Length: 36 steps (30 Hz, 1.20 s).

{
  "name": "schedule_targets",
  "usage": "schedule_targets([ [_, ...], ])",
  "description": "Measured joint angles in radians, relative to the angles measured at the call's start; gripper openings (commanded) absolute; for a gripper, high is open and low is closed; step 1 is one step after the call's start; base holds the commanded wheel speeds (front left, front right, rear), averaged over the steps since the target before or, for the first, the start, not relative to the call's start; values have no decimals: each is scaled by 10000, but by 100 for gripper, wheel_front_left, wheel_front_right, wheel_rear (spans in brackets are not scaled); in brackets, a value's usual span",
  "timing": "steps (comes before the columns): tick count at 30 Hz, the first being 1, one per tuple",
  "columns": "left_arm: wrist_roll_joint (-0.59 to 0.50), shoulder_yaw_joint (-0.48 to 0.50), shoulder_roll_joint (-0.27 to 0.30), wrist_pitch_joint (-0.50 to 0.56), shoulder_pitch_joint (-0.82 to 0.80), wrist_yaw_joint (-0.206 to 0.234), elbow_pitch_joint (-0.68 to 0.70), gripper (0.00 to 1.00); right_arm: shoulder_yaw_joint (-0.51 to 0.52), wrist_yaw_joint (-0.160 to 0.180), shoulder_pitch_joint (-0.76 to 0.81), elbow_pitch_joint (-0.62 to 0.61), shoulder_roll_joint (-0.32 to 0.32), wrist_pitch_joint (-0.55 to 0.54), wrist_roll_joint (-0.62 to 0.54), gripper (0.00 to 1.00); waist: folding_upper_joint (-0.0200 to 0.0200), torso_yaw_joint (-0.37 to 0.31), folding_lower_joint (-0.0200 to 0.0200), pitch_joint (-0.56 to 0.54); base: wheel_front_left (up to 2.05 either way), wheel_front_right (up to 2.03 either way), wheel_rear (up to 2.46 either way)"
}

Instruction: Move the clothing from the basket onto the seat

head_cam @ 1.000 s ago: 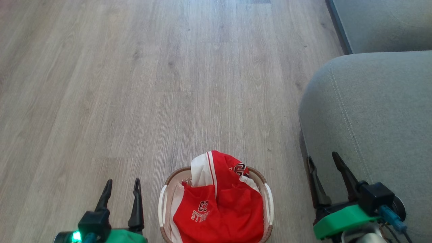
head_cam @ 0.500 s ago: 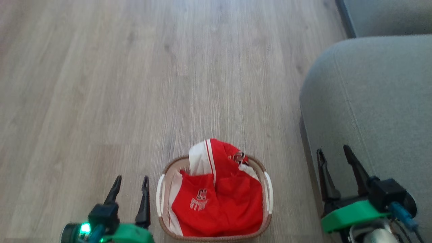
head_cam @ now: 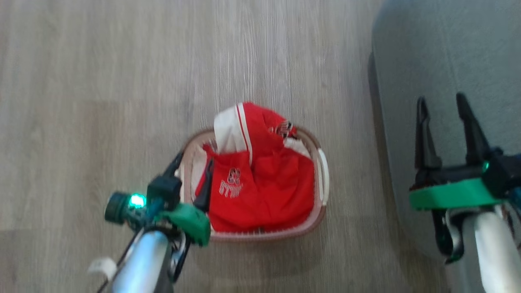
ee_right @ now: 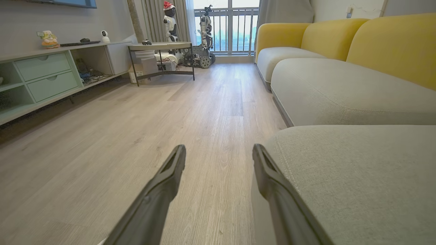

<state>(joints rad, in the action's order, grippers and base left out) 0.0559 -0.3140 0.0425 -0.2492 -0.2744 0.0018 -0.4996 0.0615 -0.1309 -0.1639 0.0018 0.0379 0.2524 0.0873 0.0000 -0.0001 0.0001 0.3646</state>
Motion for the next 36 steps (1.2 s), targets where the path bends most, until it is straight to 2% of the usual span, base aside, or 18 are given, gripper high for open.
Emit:
schedule_targets([
  [11,-192,-698,-56,0,-2552,0,-2761,100,10,0,-1786,-616,19,2,-86,100,0,-475,2,2583,0,0,0],
  [18,-151,-1275,-63,0,-3715,2,-4222,100,-165,-2,-2413,-1081,29,29,-82,100,-1,-933,0,3820,0,0,0],
  [28,552,-1850,-67,-2,-4920,182,-5948,100,-704,-2,-2749,-1281,31,29,86,100,-1,-1670,-1,4692,0,0,0],
  [36,1269,-1662,-73,0,-5529,706,-6874,100,-855,-2,-2799,-1519,33,31,276,100,0,-2075,-1,5050,0,0,0],
])
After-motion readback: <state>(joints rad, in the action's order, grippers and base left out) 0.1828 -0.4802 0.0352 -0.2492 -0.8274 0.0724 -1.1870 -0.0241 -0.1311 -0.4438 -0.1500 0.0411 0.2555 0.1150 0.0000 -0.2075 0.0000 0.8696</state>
